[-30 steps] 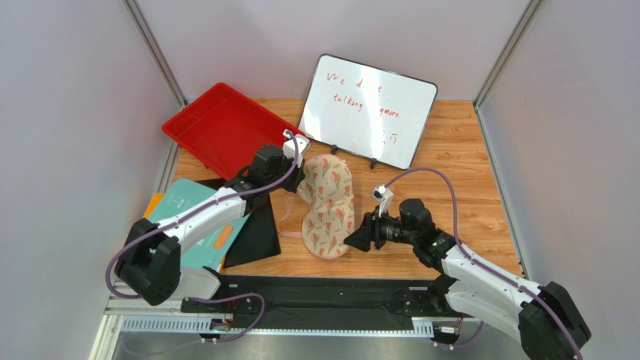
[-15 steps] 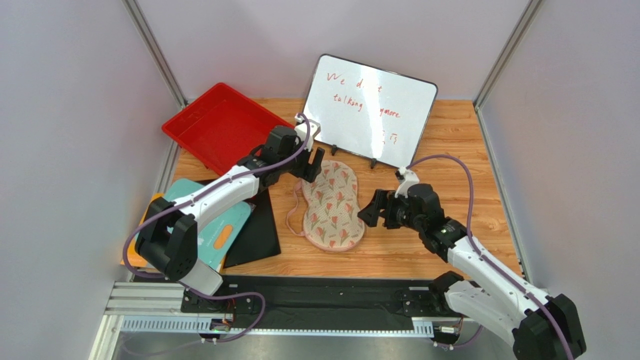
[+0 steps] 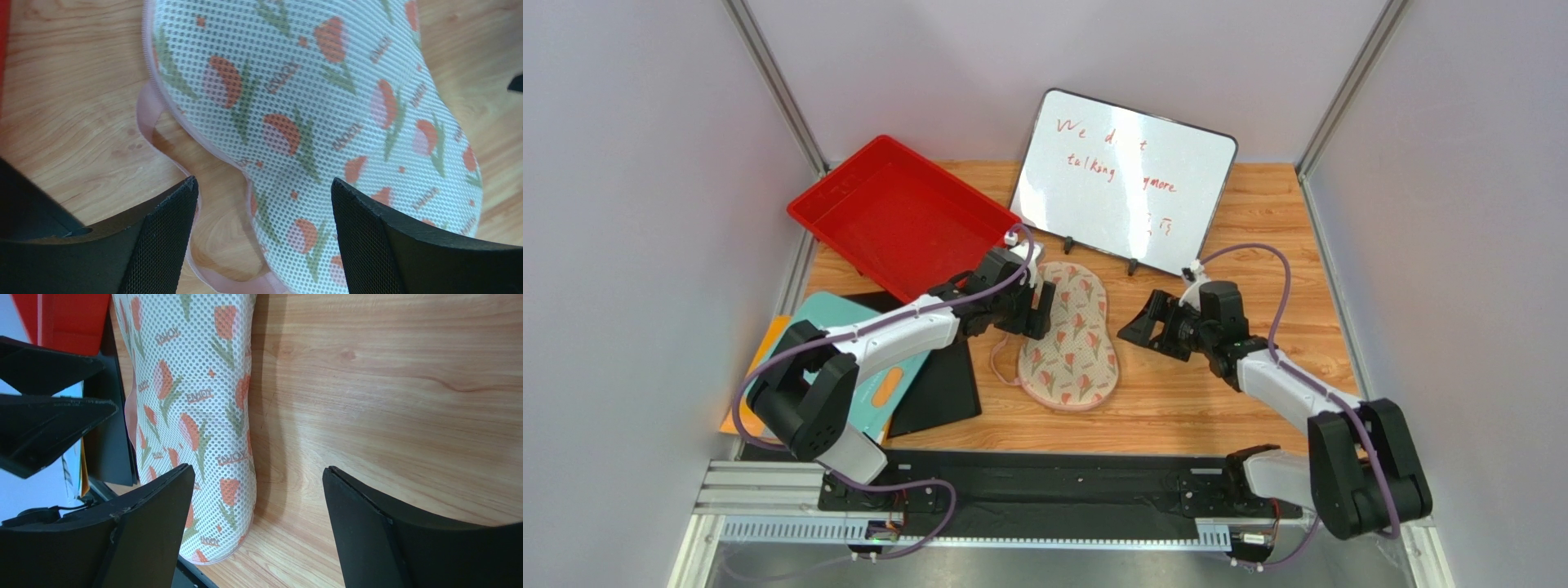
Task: Unzip the laundry bag and remove the bra
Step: Place the laundry bag at the center of the board, then adjust the laundry bag at the center of the board.
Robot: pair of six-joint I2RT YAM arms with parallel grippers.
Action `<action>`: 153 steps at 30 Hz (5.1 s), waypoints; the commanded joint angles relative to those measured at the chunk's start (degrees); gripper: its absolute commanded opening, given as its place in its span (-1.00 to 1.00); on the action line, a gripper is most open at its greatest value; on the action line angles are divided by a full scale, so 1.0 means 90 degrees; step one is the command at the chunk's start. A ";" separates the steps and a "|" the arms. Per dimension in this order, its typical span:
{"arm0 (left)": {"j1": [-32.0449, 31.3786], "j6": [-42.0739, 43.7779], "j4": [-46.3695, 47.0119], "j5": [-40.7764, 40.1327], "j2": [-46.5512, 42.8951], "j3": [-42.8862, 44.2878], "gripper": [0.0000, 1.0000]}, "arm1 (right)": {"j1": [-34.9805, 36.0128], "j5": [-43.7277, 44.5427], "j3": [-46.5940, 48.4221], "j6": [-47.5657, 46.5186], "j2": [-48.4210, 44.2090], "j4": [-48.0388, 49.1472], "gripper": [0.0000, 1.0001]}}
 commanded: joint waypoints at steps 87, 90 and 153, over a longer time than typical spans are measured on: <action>-0.2224 0.2324 0.0582 -0.1053 0.3161 0.2065 -1.00 | -0.1467 -0.0716 -0.0383 -0.0031 -0.1589 -0.0741 0.70; -0.2224 0.2304 0.0767 -0.0975 0.2801 0.1724 -1.00 | -0.1467 -0.0872 -0.0451 -0.0011 -0.1501 -0.0586 0.69; -0.2097 0.2792 0.1393 -0.0418 0.2966 0.1420 -0.97 | -0.1223 -0.0882 -0.0754 -0.0167 -0.2448 -0.0624 0.70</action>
